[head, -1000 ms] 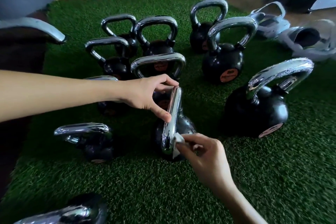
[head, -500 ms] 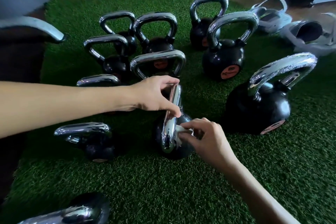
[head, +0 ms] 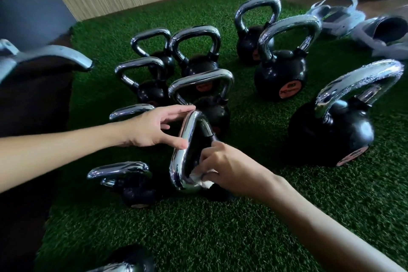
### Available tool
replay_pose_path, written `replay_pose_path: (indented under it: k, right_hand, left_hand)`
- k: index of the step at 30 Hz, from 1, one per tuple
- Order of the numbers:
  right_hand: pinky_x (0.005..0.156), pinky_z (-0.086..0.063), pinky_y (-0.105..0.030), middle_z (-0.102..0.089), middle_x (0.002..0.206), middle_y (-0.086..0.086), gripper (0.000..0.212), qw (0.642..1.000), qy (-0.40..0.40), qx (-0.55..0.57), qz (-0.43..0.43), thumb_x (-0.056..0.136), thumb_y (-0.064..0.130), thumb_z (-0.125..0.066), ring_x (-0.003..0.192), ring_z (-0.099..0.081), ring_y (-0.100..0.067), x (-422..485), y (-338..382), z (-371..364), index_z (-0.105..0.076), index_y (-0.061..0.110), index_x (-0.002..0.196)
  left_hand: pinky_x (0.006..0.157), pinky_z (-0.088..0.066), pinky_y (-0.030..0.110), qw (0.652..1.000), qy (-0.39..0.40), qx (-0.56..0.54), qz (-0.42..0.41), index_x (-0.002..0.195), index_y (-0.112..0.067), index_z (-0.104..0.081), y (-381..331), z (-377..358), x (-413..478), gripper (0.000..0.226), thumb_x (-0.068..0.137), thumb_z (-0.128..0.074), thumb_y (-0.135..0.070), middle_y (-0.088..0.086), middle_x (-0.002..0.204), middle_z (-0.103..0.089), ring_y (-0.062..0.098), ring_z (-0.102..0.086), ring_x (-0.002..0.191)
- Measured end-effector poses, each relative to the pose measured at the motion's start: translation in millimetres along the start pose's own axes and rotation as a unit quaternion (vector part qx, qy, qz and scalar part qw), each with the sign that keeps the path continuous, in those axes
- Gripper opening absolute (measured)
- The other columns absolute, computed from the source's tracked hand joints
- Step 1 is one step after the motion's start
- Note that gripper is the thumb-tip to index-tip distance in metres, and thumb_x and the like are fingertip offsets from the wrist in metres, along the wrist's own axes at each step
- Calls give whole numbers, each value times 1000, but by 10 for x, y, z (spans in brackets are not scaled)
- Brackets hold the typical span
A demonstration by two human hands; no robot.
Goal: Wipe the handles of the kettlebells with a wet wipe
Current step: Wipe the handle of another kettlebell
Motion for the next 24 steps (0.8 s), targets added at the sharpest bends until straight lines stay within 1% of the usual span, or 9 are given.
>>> replay_pose_path:
  k: [2,5,7,10,14,16,18,21,24]
  right_hand:
    - [82,-50,-30,-67,93,11,19,1000,10,2,-6,86,21,-76,92,-55,-12,70,13,-21,-81,28,103]
    - [82,-52,-29,-73,95,7,18,996,17,81,-43,83,21,-81,87,-64,-7,116,45,-45,-81,22,102]
    - [77,-52,-20,-75,91,10,18,983,-5,162,-82,82,20,-82,85,-68,-3,131,74,-46,-81,22,100]
    - [67,-46,-5,-73,78,18,15,970,-75,198,-122,83,17,-81,73,-66,11,143,84,-106,-82,23,97]
    - [71,-54,-13,-78,82,15,14,948,-104,259,-151,83,21,-82,76,-72,3,33,63,-145,-82,30,93]
    - [71,-52,-12,-77,81,18,13,949,-116,248,-157,80,25,-84,76,-71,5,-6,60,-129,-82,33,91]
    - [68,-51,-11,-77,80,20,12,946,-165,218,-174,80,30,-84,73,-69,6,20,58,-101,-82,34,91]
    - [63,-51,-13,-76,76,18,11,915,-247,248,-203,81,31,-84,69,-68,5,126,24,-52,-83,32,91]
    - [61,-52,-15,-76,76,16,12,925,-231,225,-201,80,33,-85,67,-68,5,141,25,-54,-83,31,91]
  left_hand:
    - [118,-36,37,1000,5,2,-7,151,-52,-37,89,22,-40,106,59,-90,-62,-29,154,-42,-3,-33,146]
    - [117,-37,34,1000,0,-12,-16,151,-51,-37,161,10,-66,111,54,-88,-70,-30,154,-41,-3,-33,146]
    - [115,-38,31,1000,-3,-18,-25,150,-52,-37,174,-14,-58,111,52,-86,-73,-31,153,-42,-5,-34,145]
    - [114,-38,31,999,2,-19,-32,149,-54,-38,154,-24,-12,110,52,-85,-75,-30,154,-42,-5,-34,145]
    - [114,-37,31,999,7,-4,-37,151,-49,-38,116,4,74,114,50,-84,-77,-28,155,-41,-3,-32,147]
    - [113,-36,27,999,13,2,-41,151,-49,-38,106,8,95,115,50,-84,-77,-28,155,-40,-5,-32,146]
    - [110,-35,22,999,17,8,-46,152,-48,-37,96,15,102,115,50,-83,-77,-29,155,-39,-11,-33,141]
    - [107,-33,16,999,13,20,-44,151,-50,-37,95,39,94,113,51,-82,-78,-31,154,-38,-22,-31,132]
    - [110,-35,20,999,9,21,-43,151,-51,-36,131,40,75,112,52,-82,-77,-31,154,-39,-14,-32,140]
Point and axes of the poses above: each hand's wrist, its own x-axis towards the middle knuckle, its own z-axis out of the back of the hand, y = z × x, the point moved 1 cm from there along x, towards the middle knuckle
